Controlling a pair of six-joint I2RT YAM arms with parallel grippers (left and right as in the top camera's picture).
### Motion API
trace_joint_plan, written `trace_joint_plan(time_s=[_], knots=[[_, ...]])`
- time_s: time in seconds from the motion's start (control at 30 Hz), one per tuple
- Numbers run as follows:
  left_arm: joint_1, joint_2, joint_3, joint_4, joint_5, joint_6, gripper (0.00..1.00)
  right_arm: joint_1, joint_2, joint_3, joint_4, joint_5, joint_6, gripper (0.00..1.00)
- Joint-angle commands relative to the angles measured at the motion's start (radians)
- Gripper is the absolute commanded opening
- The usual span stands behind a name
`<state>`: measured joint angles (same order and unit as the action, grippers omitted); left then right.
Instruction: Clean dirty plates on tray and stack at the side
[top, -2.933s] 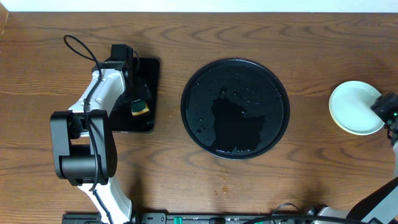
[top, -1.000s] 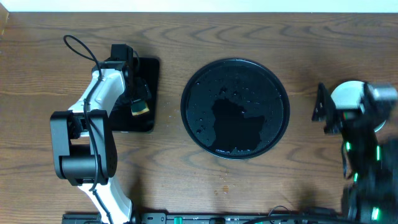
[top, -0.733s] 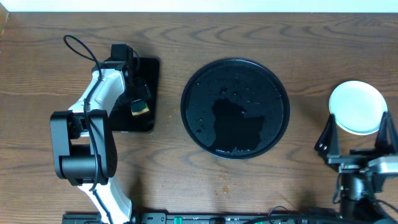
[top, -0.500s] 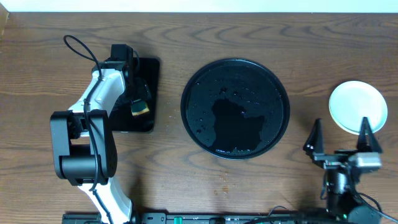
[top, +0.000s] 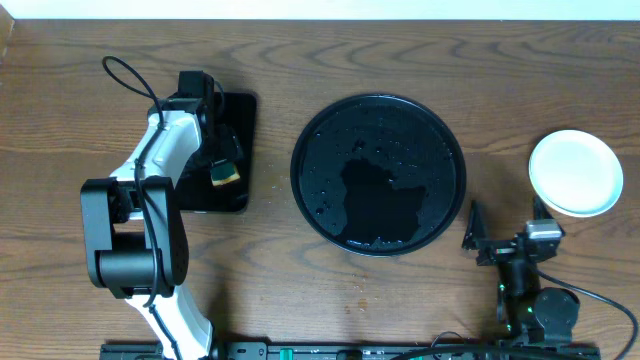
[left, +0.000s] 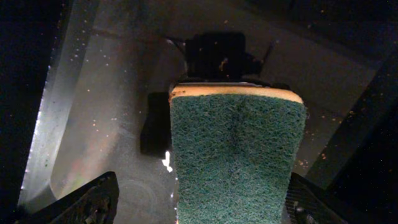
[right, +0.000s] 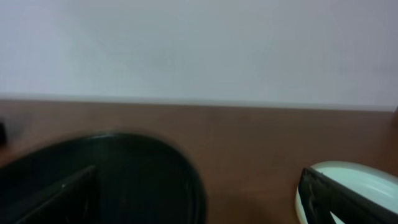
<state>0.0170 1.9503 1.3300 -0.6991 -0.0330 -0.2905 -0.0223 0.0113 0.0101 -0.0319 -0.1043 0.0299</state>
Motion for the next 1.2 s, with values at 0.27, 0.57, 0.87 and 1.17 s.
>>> trace_joint_plan(time_s=[0.27,0.57,0.87,1.17], knots=[[0.002,0.001,-0.005,-0.002,-0.013,0.002,0.84,0.075,-0.006,-0.005,-0.037,0.013,-0.188,0.99],[0.002,0.001,-0.005,-0.002,-0.013,0.002,0.84,0.076,-0.006,-0.005,-0.037,0.025,-0.188,0.99],[0.002,0.001,-0.005,-0.002,-0.013,0.002,0.84,0.076,-0.006,-0.005,-0.037,0.025,-0.188,0.99],[0.002,0.001,-0.005,-0.002,-0.013,0.002,0.84,0.076,-0.006,-0.005,-0.037,0.025,-0.188,0.99]])
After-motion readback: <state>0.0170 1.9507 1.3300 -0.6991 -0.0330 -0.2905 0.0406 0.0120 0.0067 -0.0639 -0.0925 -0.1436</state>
